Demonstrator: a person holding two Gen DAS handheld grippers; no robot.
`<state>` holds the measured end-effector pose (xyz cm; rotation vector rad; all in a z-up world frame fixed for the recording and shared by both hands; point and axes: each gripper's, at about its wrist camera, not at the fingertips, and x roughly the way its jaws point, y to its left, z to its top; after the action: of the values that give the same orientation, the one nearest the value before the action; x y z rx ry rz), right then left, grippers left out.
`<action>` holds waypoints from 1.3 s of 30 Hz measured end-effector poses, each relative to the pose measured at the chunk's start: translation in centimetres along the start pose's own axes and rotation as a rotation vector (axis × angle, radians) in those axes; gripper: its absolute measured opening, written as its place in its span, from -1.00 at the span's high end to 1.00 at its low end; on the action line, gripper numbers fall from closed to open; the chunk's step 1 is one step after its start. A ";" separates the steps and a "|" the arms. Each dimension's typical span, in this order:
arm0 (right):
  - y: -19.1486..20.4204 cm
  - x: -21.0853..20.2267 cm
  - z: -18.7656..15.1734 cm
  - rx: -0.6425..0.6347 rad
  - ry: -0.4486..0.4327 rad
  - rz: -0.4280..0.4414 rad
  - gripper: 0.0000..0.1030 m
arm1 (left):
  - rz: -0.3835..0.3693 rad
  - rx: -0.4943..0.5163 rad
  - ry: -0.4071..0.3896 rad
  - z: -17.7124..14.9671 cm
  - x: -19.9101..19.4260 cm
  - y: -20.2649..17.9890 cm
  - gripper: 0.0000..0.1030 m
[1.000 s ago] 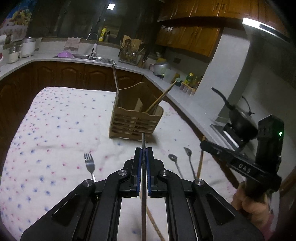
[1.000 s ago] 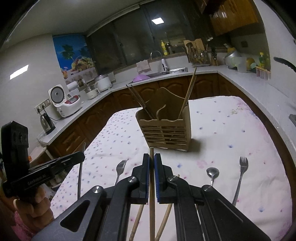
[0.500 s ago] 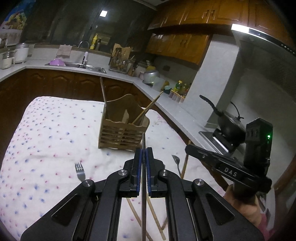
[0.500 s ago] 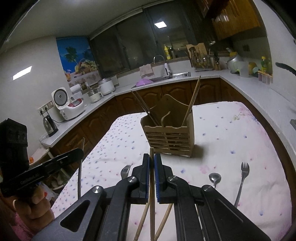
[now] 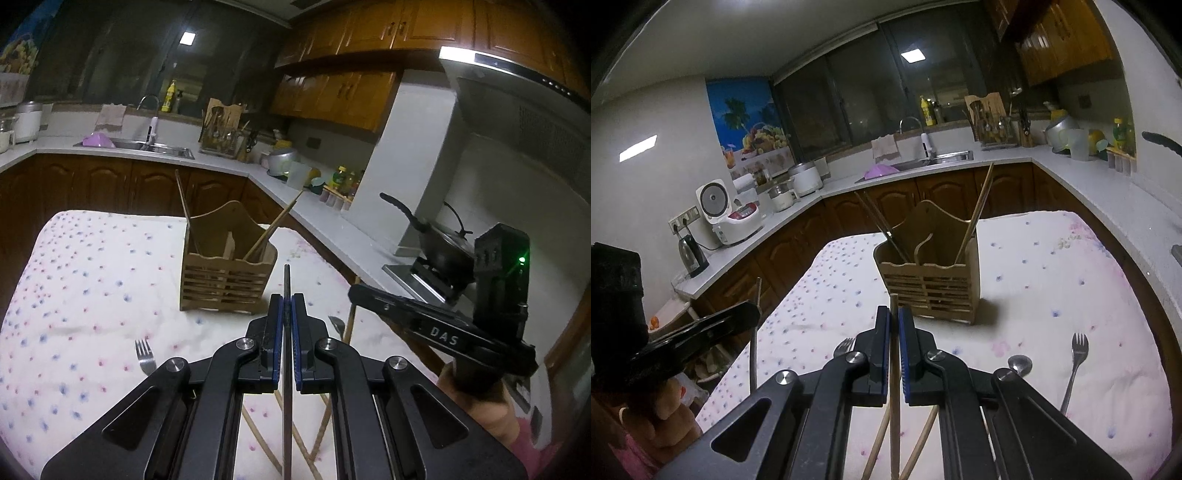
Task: Organize utensils
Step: 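Lift both held chopsticks and carry them toward the wooden holder, then lower both chopsticks into the wooden holder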
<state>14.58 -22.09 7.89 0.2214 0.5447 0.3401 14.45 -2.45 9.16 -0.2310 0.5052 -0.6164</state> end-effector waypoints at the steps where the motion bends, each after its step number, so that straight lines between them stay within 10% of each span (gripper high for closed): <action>1: 0.0 -0.1 0.1 0.001 -0.003 0.002 0.90 | -0.001 -0.003 0.002 0.0 0.1 0.1 0.93; 39: -2.9 0.5 9.7 0.002 -0.233 -0.062 0.90 | 0.213 0.025 -0.259 10.3 6.7 5.2 0.93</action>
<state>20.96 -25.72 14.85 0.2423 0.3212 0.2490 27.00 -1.73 13.59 -0.2260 0.2674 -0.3774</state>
